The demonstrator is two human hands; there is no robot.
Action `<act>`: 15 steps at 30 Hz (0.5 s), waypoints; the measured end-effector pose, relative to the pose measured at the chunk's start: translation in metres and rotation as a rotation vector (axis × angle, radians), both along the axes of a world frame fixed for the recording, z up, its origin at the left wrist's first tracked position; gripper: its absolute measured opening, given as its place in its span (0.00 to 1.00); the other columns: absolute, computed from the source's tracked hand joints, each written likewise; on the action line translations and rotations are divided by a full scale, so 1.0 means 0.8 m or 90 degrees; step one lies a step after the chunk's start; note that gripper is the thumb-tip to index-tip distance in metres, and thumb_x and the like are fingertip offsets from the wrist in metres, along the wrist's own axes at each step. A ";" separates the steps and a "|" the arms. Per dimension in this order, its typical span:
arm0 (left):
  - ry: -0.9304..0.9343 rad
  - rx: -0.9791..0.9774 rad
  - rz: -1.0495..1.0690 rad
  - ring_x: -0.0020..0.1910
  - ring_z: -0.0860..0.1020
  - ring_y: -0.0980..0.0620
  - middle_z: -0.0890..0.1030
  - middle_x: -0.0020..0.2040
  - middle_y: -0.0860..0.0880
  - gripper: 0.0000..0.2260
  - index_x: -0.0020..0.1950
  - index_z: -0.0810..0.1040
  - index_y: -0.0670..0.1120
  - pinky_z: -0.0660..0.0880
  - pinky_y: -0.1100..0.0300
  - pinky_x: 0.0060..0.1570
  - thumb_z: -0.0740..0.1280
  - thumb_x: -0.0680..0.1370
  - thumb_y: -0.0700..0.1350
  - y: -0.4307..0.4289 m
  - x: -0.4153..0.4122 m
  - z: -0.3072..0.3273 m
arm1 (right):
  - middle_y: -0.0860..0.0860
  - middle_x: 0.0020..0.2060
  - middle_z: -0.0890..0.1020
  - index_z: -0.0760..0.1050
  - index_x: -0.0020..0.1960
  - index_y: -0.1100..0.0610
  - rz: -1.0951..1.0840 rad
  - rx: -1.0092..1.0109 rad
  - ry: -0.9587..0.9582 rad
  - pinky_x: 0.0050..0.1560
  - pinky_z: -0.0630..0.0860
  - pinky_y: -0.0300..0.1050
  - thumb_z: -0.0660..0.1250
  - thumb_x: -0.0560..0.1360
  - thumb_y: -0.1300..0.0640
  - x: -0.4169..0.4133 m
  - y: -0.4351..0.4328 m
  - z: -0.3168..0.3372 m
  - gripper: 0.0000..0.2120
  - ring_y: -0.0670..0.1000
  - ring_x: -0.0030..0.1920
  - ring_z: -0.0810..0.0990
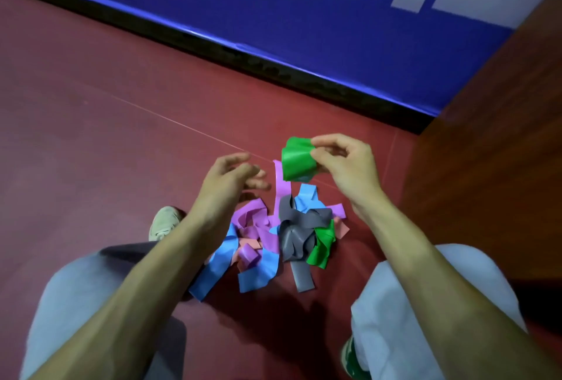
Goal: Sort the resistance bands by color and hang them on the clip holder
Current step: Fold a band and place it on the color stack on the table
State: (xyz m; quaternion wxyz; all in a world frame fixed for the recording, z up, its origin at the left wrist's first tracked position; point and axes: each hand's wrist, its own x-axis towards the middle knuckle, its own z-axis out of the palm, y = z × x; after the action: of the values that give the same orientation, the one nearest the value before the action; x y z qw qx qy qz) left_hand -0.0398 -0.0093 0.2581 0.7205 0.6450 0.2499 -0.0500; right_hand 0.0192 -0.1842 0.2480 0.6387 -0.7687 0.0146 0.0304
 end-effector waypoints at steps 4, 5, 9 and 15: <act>-0.026 0.152 -0.064 0.39 0.78 0.53 0.78 0.43 0.48 0.07 0.54 0.72 0.48 0.72 0.68 0.36 0.62 0.78 0.38 -0.013 0.009 -0.005 | 0.51 0.35 0.80 0.80 0.43 0.52 0.023 0.054 0.019 0.43 0.74 0.47 0.68 0.72 0.70 0.008 0.004 0.011 0.13 0.50 0.38 0.76; -0.005 0.165 -0.085 0.40 0.78 0.54 0.79 0.44 0.49 0.05 0.51 0.72 0.50 0.71 0.69 0.35 0.62 0.79 0.41 -0.015 0.013 -0.008 | 0.51 0.35 0.80 0.80 0.43 0.52 0.027 0.054 0.026 0.43 0.75 0.47 0.68 0.72 0.70 0.010 0.004 0.010 0.13 0.49 0.38 0.76; 0.025 0.174 -0.115 0.42 0.77 0.55 0.79 0.43 0.53 0.06 0.44 0.74 0.52 0.68 0.64 0.38 0.60 0.81 0.48 -0.026 0.038 -0.012 | 0.48 0.35 0.79 0.79 0.44 0.52 0.032 0.052 0.034 0.42 0.76 0.39 0.66 0.73 0.70 0.020 0.007 0.001 0.14 0.42 0.35 0.76; 0.032 0.124 -0.075 0.42 0.77 0.56 0.81 0.44 0.52 0.11 0.45 0.77 0.50 0.70 0.72 0.35 0.58 0.82 0.50 -0.030 0.065 -0.017 | 0.47 0.36 0.78 0.79 0.46 0.52 0.103 0.062 0.047 0.42 0.74 0.33 0.66 0.74 0.69 0.033 0.011 -0.005 0.13 0.39 0.37 0.76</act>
State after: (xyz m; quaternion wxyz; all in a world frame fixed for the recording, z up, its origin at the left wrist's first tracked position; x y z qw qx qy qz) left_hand 0.0123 -0.0332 0.2446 0.6437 0.7240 0.2334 -0.0838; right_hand 0.0454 -0.1751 0.2444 0.6699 -0.7337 -0.0259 0.1106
